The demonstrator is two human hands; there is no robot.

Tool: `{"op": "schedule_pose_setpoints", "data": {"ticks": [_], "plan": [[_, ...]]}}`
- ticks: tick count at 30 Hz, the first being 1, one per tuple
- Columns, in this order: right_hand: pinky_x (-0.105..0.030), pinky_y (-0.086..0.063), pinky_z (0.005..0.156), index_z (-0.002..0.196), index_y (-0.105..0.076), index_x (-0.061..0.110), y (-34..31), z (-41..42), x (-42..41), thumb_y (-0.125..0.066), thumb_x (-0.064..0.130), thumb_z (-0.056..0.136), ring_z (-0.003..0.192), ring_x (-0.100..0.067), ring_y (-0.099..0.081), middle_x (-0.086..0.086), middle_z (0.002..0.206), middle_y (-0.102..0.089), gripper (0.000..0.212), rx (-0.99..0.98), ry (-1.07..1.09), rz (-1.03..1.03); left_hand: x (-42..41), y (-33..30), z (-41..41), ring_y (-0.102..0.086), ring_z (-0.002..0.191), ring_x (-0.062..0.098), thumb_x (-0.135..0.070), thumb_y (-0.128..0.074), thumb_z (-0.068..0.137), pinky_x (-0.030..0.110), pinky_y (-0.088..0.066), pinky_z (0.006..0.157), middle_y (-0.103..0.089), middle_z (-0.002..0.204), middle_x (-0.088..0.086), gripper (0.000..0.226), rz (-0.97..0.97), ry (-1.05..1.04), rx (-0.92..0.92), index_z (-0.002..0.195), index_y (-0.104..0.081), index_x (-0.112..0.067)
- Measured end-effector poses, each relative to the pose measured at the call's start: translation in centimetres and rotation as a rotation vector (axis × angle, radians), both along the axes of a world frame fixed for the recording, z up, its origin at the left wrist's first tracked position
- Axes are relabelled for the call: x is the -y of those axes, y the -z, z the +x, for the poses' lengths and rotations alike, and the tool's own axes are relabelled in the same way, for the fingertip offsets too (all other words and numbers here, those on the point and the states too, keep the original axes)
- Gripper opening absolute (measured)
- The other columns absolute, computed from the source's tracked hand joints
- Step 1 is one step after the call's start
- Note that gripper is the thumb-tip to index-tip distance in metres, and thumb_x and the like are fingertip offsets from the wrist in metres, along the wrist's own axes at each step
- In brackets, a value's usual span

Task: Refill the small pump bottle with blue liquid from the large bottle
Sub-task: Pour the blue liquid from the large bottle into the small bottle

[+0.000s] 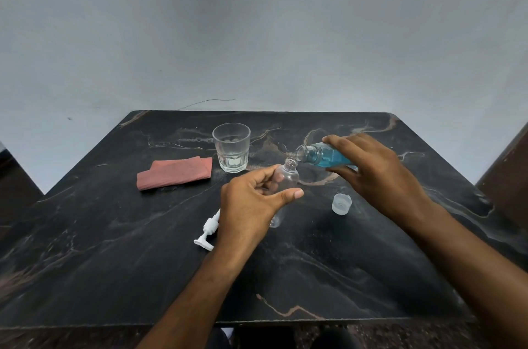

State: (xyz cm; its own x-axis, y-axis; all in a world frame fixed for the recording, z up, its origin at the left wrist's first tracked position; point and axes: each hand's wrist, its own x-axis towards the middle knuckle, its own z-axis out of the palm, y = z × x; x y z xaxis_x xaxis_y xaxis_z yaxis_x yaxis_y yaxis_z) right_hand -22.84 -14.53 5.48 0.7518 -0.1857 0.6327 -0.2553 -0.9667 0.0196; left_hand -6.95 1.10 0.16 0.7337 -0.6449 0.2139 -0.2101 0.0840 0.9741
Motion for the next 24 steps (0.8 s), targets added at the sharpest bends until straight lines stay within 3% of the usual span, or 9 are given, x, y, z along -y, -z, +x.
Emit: {"op": "schedule_pose_setpoints", "data": {"ticks": [9,19,24], "plan": [[-0.036,-0.055,0.076,0.13,-0.061,0.005,-0.25,0.13,-0.21,-0.077,0.015,0.081,0.1,-0.029,-0.064,-0.012,0.114,-0.069,0.052,-0.01,0.002,-0.01,0.11,0.4,-0.1,-0.074,0.088,-0.006,-0.016,-0.096,0.058,0.011,-0.056,0.076,-0.08,0.097,-0.01,0.064,-0.017,0.007,0.003,0.119,-0.076,-0.014],[-0.03,-0.051,0.076,0.131,-0.06,0.005,-0.24,0.07,-0.03,-0.077,0.015,0.081,0.099,-0.027,-0.064,-0.012,0.114,-0.069,0.054,-0.002,0.0,-0.022,0.09,0.39,-0.11,-0.075,0.092,-0.005,-0.035,-0.092,0.05,0.011,-0.056,0.078,-0.08,0.098,-0.018,0.07,-0.055,0.001,0.001,0.116,-0.076,-0.02],[-0.036,-0.056,0.075,0.133,-0.059,0.006,-0.18,-0.02,0.11,-0.075,0.018,0.082,0.101,-0.027,-0.063,-0.011,0.116,-0.068,0.054,-0.019,-0.006,-0.034,0.13,0.53,-0.11,-0.074,0.094,-0.005,-0.036,-0.092,0.05,0.014,-0.058,0.08,-0.078,0.095,-0.027,0.069,-0.042,0.006,0.014,0.115,-0.075,-0.025]]}}
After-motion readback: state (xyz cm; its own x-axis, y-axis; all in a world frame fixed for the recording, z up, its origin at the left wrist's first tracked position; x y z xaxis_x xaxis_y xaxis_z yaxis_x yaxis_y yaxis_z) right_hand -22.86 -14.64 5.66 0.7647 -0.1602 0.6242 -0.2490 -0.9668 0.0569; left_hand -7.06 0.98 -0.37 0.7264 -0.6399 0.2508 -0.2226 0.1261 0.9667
